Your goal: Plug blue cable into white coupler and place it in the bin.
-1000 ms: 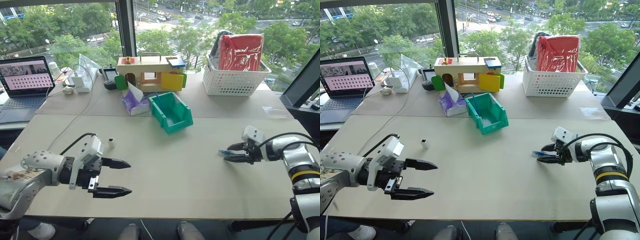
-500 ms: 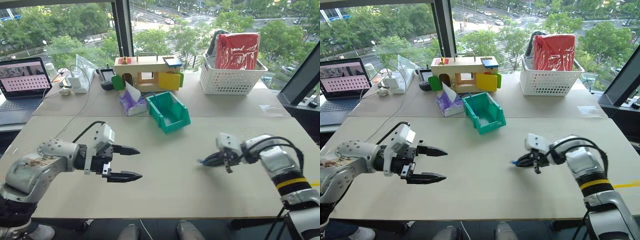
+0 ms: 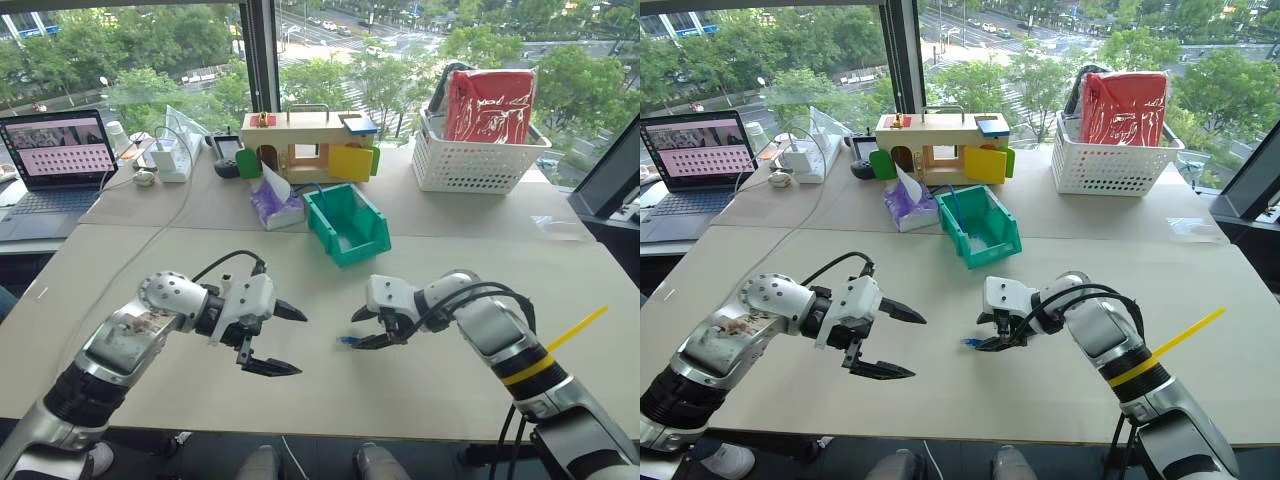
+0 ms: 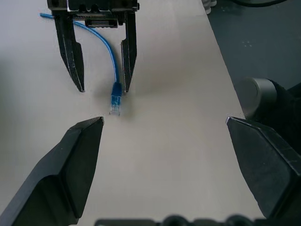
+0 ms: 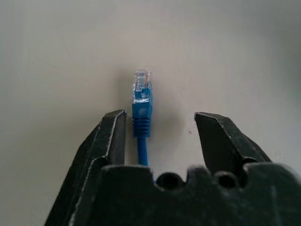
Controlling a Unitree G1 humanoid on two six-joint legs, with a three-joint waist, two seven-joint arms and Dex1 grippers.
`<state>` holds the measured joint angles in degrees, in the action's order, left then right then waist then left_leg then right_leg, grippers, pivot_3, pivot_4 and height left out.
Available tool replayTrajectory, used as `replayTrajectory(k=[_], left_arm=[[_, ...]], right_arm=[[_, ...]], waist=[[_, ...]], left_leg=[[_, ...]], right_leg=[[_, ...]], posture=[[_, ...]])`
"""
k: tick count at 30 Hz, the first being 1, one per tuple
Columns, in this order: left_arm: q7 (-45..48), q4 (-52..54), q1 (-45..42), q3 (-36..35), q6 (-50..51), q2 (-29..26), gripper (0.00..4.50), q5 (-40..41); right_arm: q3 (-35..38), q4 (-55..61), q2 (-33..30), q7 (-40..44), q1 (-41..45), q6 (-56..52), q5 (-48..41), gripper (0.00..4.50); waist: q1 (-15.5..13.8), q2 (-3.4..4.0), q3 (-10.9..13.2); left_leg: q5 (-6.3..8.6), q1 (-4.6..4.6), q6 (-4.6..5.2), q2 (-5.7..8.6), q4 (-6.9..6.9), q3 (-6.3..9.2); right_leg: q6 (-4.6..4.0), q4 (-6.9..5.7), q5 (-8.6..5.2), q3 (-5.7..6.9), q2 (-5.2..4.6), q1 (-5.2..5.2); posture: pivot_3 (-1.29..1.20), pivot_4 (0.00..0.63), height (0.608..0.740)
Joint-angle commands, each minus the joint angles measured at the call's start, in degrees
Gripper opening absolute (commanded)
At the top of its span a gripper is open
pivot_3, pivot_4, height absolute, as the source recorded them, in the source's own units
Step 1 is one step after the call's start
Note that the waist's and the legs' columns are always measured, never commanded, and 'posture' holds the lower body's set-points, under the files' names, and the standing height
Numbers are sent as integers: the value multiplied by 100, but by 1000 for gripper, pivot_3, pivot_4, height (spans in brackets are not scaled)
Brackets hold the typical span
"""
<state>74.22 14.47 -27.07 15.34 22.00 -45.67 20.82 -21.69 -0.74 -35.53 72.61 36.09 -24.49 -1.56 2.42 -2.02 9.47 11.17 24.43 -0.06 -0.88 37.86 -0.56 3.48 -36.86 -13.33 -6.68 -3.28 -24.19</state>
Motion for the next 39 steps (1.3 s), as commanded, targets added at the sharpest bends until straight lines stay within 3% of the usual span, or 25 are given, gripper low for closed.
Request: replayTrajectory(k=[1,11,21,25,34,39], left_arm=[[-275,-376,-92,114,-738,496,4500,-373],[-374,-1672,186,318,-1732,1615,4500,-643],[-381,-2796,-37,443,-2265,1855,4500,-1230],[-413,-3137,-103,438,-2318,2101,3439,-1256],[-527,-3560,-210,415,-2506,2474,182,-1376],[-606,-3566,-241,296,-2498,2550,67,-1311]], right_arm=[[657,672,-358,33,-38,-198,-446,4329],[1865,1987,-1191,-690,-904,-1176,-990,4473],[2946,2845,-1814,-1065,-2272,-1975,-1622,4473],[3139,2980,-1898,-1235,-2477,-2073,-1760,4500],[3291,3016,-2089,-1423,-2616,-2116,-1995,4500],[3452,3156,-2081,-1496,-2820,-2417,-2304,4500]], waist=[[-3,2,1],[3,-1,2],[-12,-1,2],[-8,-1,2],[-19,0,1],[-59,0,1]], left_leg=[[0,0,0,0,0,3],[0,1,1,3,2,11],[0,2,1,6,3,12],[0,0,1,5,3,12],[0,-4,1,7,3,13],[-1,-6,1,8,4,14]], right_leg=[[0,1,0,3,0,1],[0,-2,0,7,-3,4],[3,-2,-1,6,-5,5],[22,-1,-12,6,-5,9],[25,0,-13,6,-5,15],[37,3,-19,6,-6,21]], posture=[[0,150,729],[0,150,729],[0,150,729],[0,150,729],[0,150,729],[0,150,729]])
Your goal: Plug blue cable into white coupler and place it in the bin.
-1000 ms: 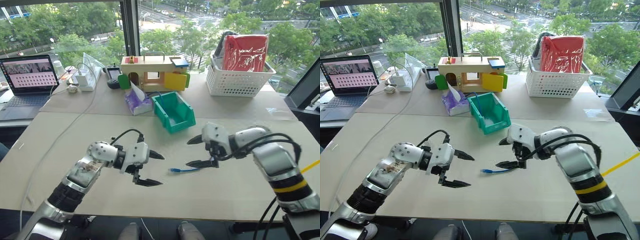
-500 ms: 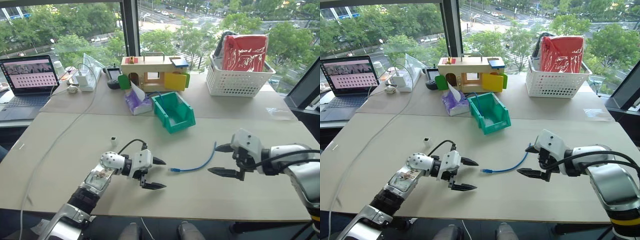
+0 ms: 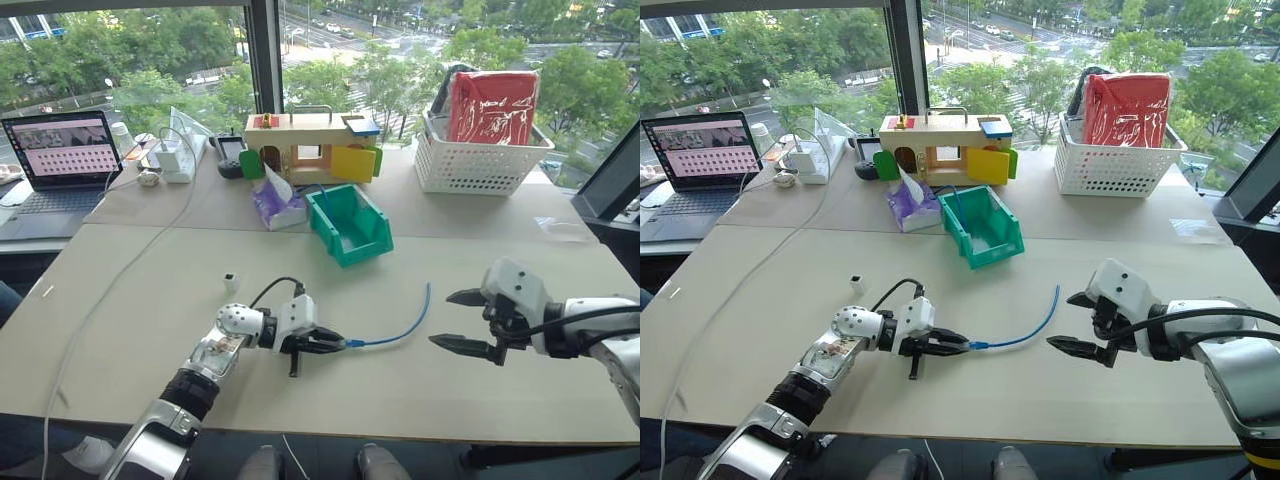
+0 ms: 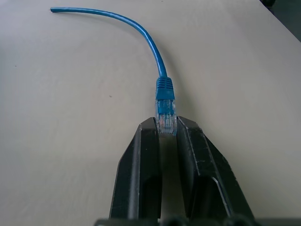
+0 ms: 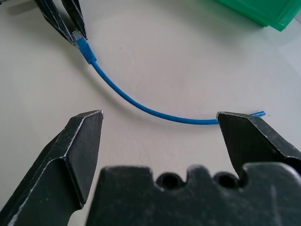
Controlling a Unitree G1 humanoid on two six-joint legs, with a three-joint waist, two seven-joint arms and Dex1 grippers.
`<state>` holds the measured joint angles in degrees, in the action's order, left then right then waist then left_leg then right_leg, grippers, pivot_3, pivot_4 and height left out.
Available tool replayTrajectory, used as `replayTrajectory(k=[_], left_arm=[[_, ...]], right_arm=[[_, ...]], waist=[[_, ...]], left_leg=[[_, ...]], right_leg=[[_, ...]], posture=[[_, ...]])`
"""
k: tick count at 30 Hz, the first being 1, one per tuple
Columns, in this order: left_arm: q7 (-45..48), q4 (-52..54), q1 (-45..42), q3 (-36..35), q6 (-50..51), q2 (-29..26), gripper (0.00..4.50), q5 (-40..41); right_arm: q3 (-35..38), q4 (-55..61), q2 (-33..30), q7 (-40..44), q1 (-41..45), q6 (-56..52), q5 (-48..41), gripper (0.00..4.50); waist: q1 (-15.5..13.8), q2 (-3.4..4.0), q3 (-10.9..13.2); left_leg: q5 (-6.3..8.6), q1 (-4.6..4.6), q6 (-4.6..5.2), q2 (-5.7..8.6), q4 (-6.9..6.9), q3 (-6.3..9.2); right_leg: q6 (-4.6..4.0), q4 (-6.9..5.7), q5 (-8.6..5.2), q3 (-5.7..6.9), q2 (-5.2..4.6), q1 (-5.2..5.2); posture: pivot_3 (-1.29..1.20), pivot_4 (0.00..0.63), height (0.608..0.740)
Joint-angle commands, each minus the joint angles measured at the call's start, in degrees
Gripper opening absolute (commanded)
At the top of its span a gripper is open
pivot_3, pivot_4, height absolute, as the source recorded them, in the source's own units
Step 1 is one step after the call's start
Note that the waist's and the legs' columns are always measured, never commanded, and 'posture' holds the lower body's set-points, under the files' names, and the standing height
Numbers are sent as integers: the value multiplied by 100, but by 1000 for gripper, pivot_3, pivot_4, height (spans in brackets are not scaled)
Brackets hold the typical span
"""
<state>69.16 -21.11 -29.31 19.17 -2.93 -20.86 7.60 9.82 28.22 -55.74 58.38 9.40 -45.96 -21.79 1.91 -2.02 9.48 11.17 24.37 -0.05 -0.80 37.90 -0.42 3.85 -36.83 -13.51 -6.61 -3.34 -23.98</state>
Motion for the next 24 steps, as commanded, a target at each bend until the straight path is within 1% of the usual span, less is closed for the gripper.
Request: replayTrajectory(k=[1,3,5,6,8,9,10,11,13,15,17,21,24], left_arm=[[-95,91,18,-128,57,84,67,87],[-97,266,86,-173,158,106,67,187],[-288,553,207,-276,395,268,67,385],[-407,685,266,-302,459,352,67,430],[-677,873,358,-306,466,487,67,336],[-775,927,384,-299,466,521,67,276],[-943,984,408,-279,484,582,67,185],[-1093,1083,457,-251,569,655,67,150],[-1278,1384,598,-173,850,839,67,231],[-1402,1532,679,-158,1013,914,67,234],[-1484,1563,692,-188,1057,916,67,192],[-1540,1673,734,-186,1173,905,67,233],[-1645,1854,893,-169,1384,971,67,333]], right_arm=[[575,402,120,-161,-295,-761,-665,4500],[1051,630,435,-326,-541,-1521,-1338,4500],[1722,941,1096,-643,-885,-2483,-2508,4500],[1968,1061,1446,-881,-1038,-2798,-2995,4500],[2214,1262,1996,-1366,-1256,-3038,-3586,4500],[2282,1310,2164,-1580,-1292,-3094,-3782,4500],[2362,1261,2483,-2015,-1339,-3127,-4184,4500],[2364,1230,2827,-2469,-1379,-3178,-4385,4500],[2162,1071,3611,-3466,-1472,-3297,-4463,4500],[2031,865,4332,-4404,-1369,-3178,-4515,4500],[2046,713,4870,-5213,-1197,-2970,-4702,4500],[1900,611,5409,-6175,-1036,-2593,-4892,4500],[1745,535,5597,-6541,-984,-2286,-5125,4500]], waist=[[-13,-1,0],[-46,-2,-1],[-66,-2,-1],[-83,-3,-2],[-103,-3,-2],[-102,-2,-2],[-92,-3,-2],[-81,-2,-2],[-63,-3,-4],[-26,3,-9],[17,14,-15],[72,20,-18],[85,25,-21]], left_leg=[[0,0,0,0,0,1],[0,4,0,-1,0,3],[0,7,0,0,0,6],[0,9,0,-2,0,9],[1,13,0,-4,0,21],[0,17,0,-4,0,24],[0,21,0,-2,0,22],[0,21,0,-3,2,21],[-1,10,2,-4,4,20],[-1,2,2,-11,3,24],[-2,10,2,-7,2,17],[-2,9,2,-6,2,19],[-2,10,2,-9,2,20]], right_leg=[[0,0,0,1,0,1],[-4,0,2,1,0,-2],[-15,1,9,1,1,-5],[-23,1,14,4,1,-4],[-33,4,19,13,4,-1],[-33,2,19,14,3,-2],[-33,1,21,11,1,-7],[-32,2,22,10,2,-6],[-7,5,10,6,4,4],[4,3,0,10,10,9],[4,-1,1,2,7,-5],[4,-4,1,-1,7,-7],[4,-3,0,2,11,-8]], posture=[[0,150,729],[0,150,729],[0,150,729],[0,150,729],[0,150,729],[0,150,729],[0,150,729],[0,150,729],[0,150,729],[0,150,729],[0,150,729],[0,150,729],[0,150,729]])
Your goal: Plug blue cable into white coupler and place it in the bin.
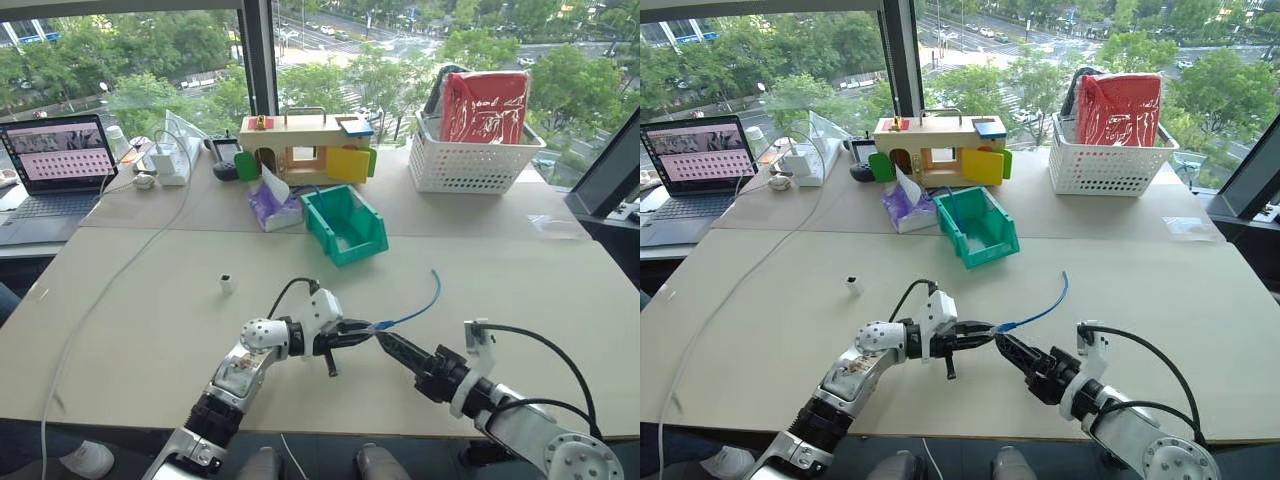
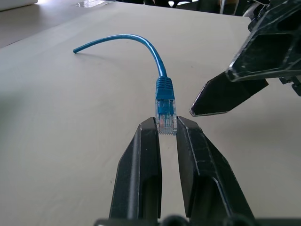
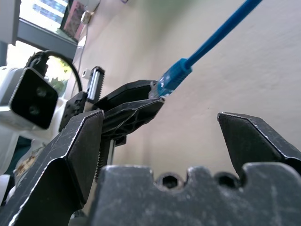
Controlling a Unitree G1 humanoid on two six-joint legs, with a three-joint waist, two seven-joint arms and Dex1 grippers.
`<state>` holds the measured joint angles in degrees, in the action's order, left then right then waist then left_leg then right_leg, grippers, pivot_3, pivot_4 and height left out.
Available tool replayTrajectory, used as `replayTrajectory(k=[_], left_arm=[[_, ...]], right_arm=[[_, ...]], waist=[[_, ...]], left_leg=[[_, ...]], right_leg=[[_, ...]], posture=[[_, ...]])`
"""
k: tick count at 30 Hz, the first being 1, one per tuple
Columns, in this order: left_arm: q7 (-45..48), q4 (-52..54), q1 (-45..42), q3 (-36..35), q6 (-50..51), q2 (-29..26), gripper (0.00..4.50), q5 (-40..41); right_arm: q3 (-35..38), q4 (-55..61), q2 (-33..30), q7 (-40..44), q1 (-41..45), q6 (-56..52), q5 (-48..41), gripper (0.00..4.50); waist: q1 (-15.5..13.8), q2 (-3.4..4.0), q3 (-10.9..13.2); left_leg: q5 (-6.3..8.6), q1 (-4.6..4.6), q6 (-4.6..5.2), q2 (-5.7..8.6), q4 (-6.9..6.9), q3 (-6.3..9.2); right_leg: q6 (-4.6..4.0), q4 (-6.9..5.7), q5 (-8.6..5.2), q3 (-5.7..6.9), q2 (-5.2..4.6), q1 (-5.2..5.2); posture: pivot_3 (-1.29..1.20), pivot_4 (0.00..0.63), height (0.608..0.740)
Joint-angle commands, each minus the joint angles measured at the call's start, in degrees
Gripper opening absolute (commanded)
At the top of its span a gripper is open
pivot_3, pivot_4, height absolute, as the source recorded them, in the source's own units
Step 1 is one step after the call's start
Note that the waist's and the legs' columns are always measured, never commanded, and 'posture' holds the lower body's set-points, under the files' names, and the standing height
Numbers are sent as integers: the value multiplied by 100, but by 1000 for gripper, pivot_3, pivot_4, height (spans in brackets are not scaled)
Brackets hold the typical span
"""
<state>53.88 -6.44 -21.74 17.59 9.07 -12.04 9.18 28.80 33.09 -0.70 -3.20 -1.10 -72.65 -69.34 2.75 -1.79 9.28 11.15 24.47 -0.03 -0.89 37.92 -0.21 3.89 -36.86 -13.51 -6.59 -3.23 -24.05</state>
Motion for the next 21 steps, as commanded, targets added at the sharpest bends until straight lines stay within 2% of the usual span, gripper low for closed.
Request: replayTrajectory(k=[1,14,17,21], left_arm=[[-135,424,170,-16,240,99,67,207],[-114,398,132,-12,301,89,67,280],[-74,378,127,-10,343,96,67,327],[-16,370,121,-11,413,87,67,383]], right_arm=[[-224,47,89,-452,50,435,-425,4500],[-842,-114,-275,-929,-239,1331,-1140,4500],[-991,-131,-344,-926,-264,1548,-1190,3775],[-1179,-156,-383,-844,-264,1846,-1187,2392]], waist=[[0,2,-1],[1,3,-2],[1,3,-1],[-2,3,-2]], left_leg=[[0,2,0,1,0,-1],[0,11,0,2,0,0],[0,11,0,1,0,0],[0,11,0,1,0,0]], right_leg=[[0,1,0,-1,-2,0],[1,9,-1,2,-3,-3],[1,9,-1,2,-3,-3],[2,10,-2,2,-3,-2]], posture=[[0,150,729],[0,150,729],[0,150,729],[0,150,729]])
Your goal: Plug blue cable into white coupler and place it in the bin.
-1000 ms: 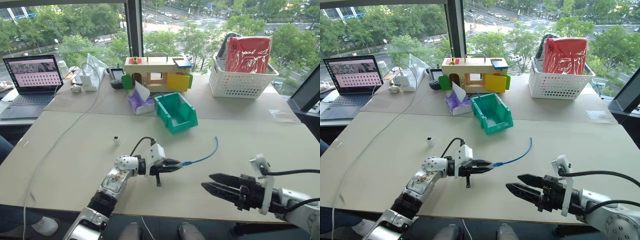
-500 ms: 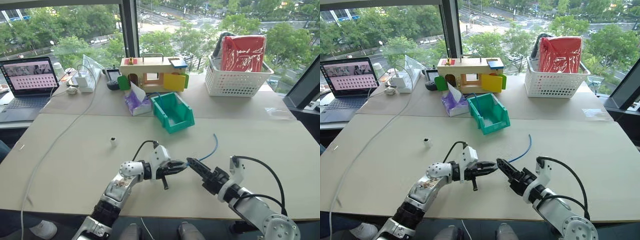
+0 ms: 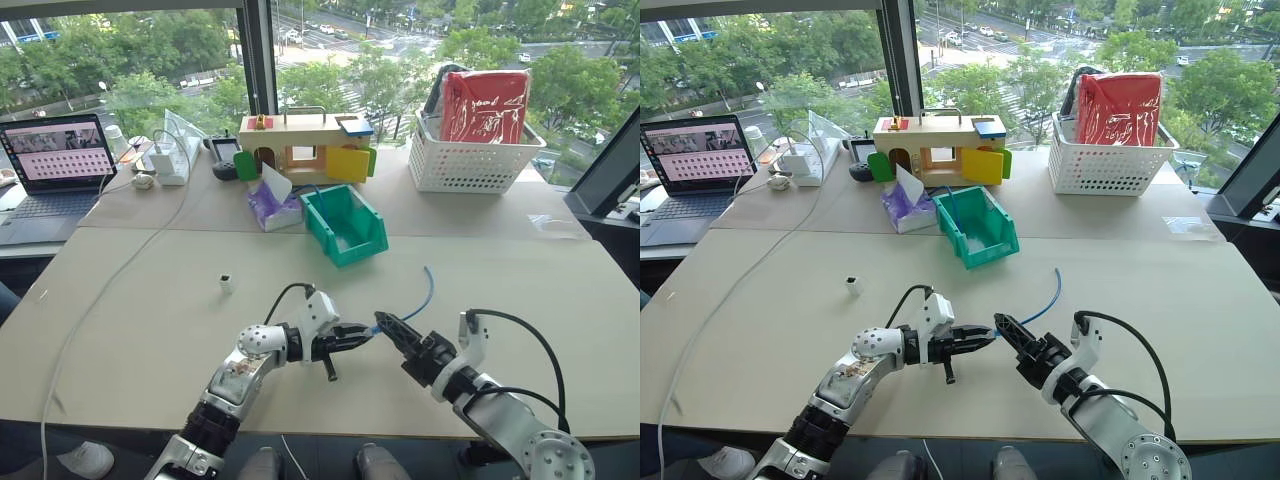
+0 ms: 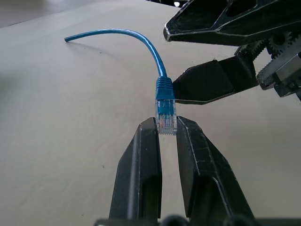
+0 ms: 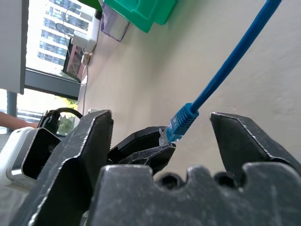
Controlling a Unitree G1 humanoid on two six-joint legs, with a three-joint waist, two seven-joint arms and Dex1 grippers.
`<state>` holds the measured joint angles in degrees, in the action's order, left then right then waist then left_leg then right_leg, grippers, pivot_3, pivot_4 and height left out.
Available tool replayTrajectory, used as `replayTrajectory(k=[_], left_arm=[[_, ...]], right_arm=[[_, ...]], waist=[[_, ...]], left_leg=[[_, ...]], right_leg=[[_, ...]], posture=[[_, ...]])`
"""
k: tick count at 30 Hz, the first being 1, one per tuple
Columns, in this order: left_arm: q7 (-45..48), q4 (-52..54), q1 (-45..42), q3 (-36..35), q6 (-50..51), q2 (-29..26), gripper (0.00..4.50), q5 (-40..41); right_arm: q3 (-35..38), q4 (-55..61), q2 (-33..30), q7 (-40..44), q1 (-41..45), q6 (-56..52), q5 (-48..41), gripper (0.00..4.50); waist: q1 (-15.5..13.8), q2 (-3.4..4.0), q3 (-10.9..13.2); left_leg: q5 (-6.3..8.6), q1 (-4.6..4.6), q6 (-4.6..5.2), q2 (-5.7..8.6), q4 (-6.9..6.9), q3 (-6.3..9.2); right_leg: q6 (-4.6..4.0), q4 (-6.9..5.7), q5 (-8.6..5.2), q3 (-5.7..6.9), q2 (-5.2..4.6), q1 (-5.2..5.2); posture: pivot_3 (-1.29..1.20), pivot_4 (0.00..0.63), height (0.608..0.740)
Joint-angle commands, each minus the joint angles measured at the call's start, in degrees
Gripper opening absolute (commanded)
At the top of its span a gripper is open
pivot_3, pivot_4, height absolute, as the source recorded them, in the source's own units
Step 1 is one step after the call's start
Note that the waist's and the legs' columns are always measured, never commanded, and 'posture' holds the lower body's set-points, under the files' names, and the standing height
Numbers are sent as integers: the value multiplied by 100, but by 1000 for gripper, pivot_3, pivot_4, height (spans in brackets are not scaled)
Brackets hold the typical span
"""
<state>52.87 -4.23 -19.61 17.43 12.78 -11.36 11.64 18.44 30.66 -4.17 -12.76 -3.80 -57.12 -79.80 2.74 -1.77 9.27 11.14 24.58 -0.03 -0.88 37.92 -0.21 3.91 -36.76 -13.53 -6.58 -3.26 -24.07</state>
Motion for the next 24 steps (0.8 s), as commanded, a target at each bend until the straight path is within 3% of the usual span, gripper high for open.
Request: replayTrajectory(k=[1,7,11,13,14,16,22,24], left_arm=[[92,146,-94,6,53,19,67,146],[136,107,-130,18,62,7,67,190],[180,63,-164,18,110,16,67,247],[238,49,-182,-25,158,-5,1073,320],[256,49,-186,-46,177,-12,1209,346],[443,181,-114,-145,316,-125,2129,539],[560,692,257,-611,411,-733,4210,844],[546,870,397,-757,441,-885,4477,944]], right_arm=[[-188,60,-1,120,19,381,-156,2036],[-413,8,-81,132,-17,632,-251,8],[-499,-29,-184,138,-40,735,-324,8],[-532,-56,-251,144,-38,792,-346,0],[-547,-65,-281,144,-38,819,-361,0],[-532,-74,-328,157,-23,934,-298,0],[-346,-123,-363,205,9,1547,124,0],[-319,-152,-360,197,-1,1659,134,0]], waist=[[-2,0,0],[-4,0,0],[-6,0,0],[-3,0,0],[-1,0,0],[-2,0,0],[28,0,0],[31,0,0]], left_leg=[[0,0,0,0,0,0],[0,1,0,0,0,-1],[0,2,0,0,0,-1],[0,2,0,0,0,-1],[0,2,0,0,0,-1],[0,3,0,-1,0,0],[0,3,0,-5,-1,-1],[0,3,0,-6,-3,-1]], right_leg=[[0,1,0,0,0,0],[0,2,0,0,0,-1],[0,3,0,0,0,-1],[0,3,0,0,0,-1],[0,3,0,-1,0,-1],[0,3,0,0,0,-2],[-2,3,-1,0,2,-6],[-3,3,-1,0,1,-7]], posture=[[0,150,729],[0,150,729],[0,150,729],[0,150,729],[0,150,729],[0,150,729],[0,150,729],[0,150,729]])
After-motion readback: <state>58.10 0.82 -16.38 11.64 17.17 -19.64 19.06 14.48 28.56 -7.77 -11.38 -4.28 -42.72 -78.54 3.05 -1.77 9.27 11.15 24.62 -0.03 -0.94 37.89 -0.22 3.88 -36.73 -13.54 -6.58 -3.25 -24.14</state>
